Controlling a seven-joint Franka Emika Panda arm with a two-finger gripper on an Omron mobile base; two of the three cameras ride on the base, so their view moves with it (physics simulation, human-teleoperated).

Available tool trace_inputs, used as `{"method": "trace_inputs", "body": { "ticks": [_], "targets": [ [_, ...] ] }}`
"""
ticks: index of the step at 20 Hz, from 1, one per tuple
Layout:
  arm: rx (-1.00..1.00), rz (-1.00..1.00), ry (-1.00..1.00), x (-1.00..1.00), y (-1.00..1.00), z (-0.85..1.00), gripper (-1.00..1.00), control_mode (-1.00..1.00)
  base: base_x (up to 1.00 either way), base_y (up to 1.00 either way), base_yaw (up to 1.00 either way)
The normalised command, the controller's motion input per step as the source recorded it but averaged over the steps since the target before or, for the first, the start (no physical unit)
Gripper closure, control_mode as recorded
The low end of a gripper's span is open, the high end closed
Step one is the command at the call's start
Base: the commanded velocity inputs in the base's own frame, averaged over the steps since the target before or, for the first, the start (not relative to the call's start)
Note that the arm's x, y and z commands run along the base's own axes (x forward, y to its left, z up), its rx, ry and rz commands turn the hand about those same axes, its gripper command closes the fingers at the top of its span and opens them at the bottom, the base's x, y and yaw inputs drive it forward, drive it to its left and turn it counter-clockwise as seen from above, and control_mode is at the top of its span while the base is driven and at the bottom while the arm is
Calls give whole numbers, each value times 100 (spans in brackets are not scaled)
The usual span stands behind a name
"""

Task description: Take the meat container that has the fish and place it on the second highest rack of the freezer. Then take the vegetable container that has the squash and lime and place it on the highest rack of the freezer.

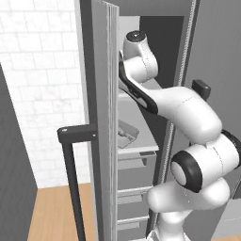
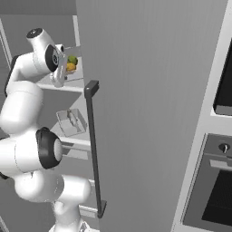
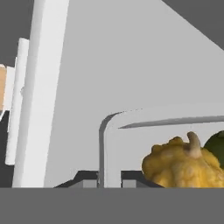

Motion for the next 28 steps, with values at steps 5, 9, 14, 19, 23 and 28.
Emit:
{"method": "trace_inputs", "body": {
  "ticks": [5, 9, 14, 19, 23, 28],
  "targets": [
    [0, -9, 0, 57, -3, -20, 100, -100, 0, 0, 0],
    [0, -10, -6, 26, -7, -16, -100, -100, 0, 0, 0],
    [6, -9, -16, -9, -33, -1, -100, -100, 0, 0, 0],
    [16, -3, -32, -58, -38, 3, -100, -100, 0, 0, 0],
    [13, -2, -48, -100, -10, 18, -100, -100, 0, 0, 0],
    [10, 0, -33, -100, 0, 19, -100, -100, 0, 0, 0]
  ]
}}
